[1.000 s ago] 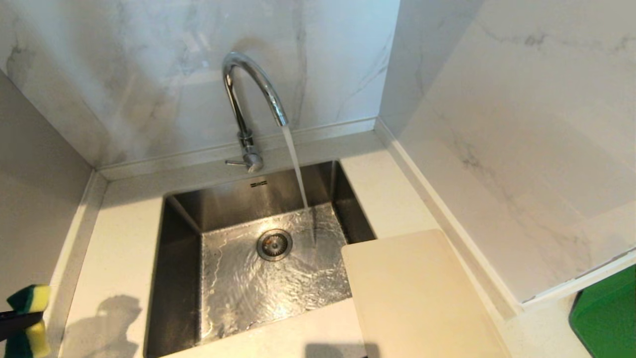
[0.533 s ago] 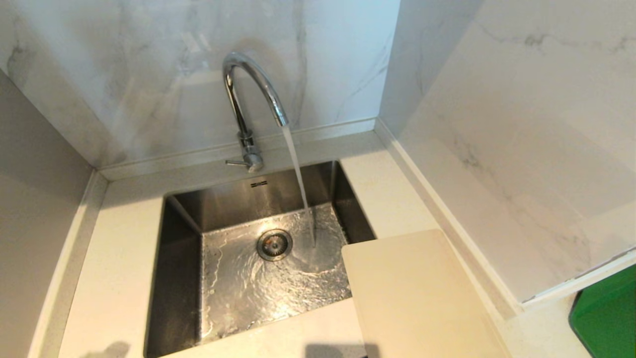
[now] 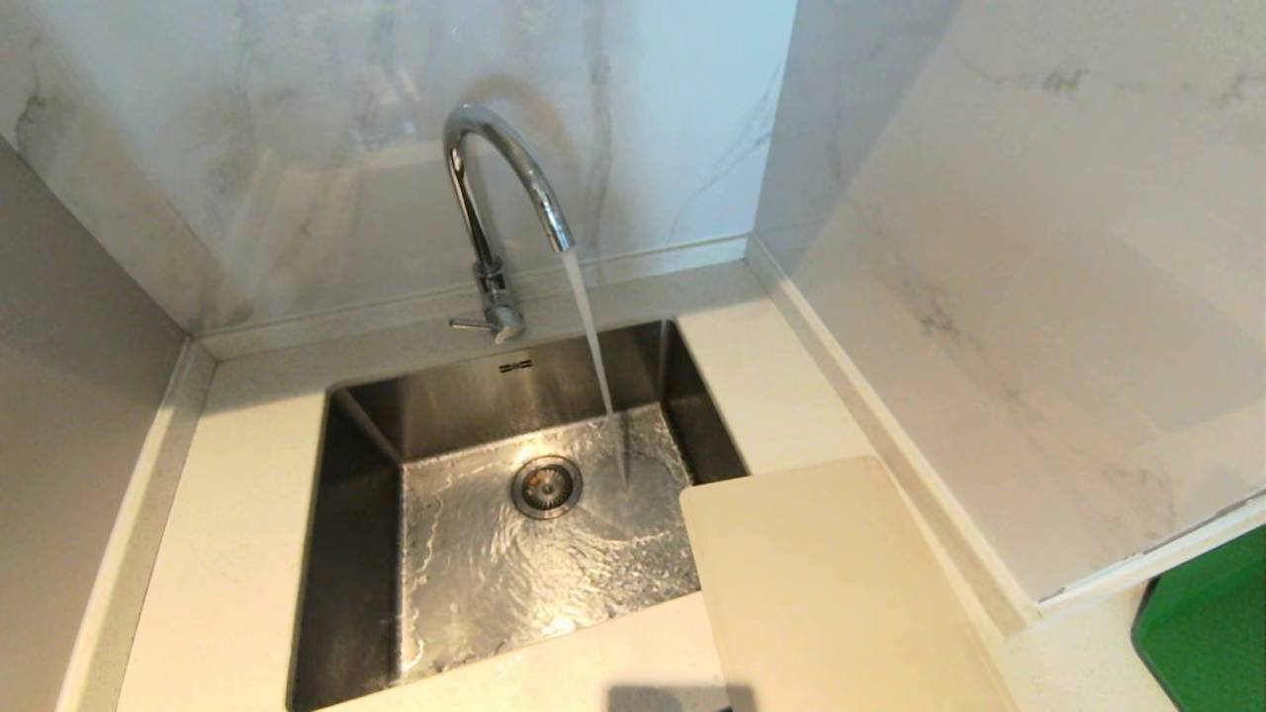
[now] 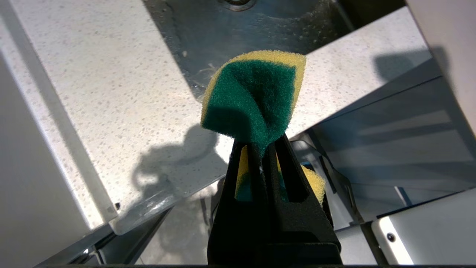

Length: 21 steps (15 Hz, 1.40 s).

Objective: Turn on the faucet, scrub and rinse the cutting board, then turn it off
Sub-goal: Pick up the cutting board

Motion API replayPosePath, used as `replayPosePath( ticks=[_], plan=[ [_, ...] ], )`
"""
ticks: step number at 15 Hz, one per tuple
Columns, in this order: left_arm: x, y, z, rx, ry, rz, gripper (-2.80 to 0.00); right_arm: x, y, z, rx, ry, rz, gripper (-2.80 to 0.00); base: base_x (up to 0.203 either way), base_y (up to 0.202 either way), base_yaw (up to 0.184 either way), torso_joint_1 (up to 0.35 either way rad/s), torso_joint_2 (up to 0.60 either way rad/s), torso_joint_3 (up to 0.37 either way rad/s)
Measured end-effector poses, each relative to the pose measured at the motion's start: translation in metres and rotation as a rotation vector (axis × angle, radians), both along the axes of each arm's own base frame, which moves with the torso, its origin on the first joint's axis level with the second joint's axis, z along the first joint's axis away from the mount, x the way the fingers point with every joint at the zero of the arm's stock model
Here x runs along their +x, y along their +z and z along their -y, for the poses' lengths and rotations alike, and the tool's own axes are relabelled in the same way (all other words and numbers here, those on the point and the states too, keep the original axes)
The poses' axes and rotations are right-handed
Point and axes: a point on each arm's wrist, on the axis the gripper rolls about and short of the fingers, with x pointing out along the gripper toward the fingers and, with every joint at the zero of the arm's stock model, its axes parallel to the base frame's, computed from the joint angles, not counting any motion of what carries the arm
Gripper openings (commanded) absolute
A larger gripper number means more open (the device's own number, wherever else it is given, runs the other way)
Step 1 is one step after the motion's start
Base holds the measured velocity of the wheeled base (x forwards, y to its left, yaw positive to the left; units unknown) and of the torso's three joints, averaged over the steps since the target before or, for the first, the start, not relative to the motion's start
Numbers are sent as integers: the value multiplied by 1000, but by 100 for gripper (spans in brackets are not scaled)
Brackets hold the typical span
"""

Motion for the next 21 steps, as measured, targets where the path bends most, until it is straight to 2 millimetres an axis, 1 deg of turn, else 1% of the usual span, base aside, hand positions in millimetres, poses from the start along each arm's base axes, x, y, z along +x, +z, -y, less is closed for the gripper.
replayPosePath(
  ticks=[4,7,9,12,14,17,19,21],
  plan=[
    [0,-3,-3,-19,-64,7,-280,0,0,0,0,0,0,-280,0,0,0,0,0,0],
    [6,-7,-4,-24,-66,72,-280,0,0,0,-1,0,0,-280,0,0,0,0,0,0],
    [10,-7,-5,-13,-14,116,-280,0,0,0,-1,0,1,-280,0,0,0,0,0,0],
    [8,-11,-9,18,70,129,-280,0,0,0,0,1,0,-280,0,0,0,0,0,0],
    [5,-21,-12,47,146,152,-280,0,0,0,0,0,1,-280,0,0,0,0,0,0],
    [-3,-39,-11,84,98,211,-280,0,0,0,0,0,1,-280,0,0,0,0,0,0],
    [-6,-45,-11,89,109,266,-280,0,0,0,0,1,0,-280,0,0,0,0,0,0],
    [-4,-47,-13,90,181,358,-280,0,0,0,0,0,0,-280,0,0,0,0,0,0]
  ],
)
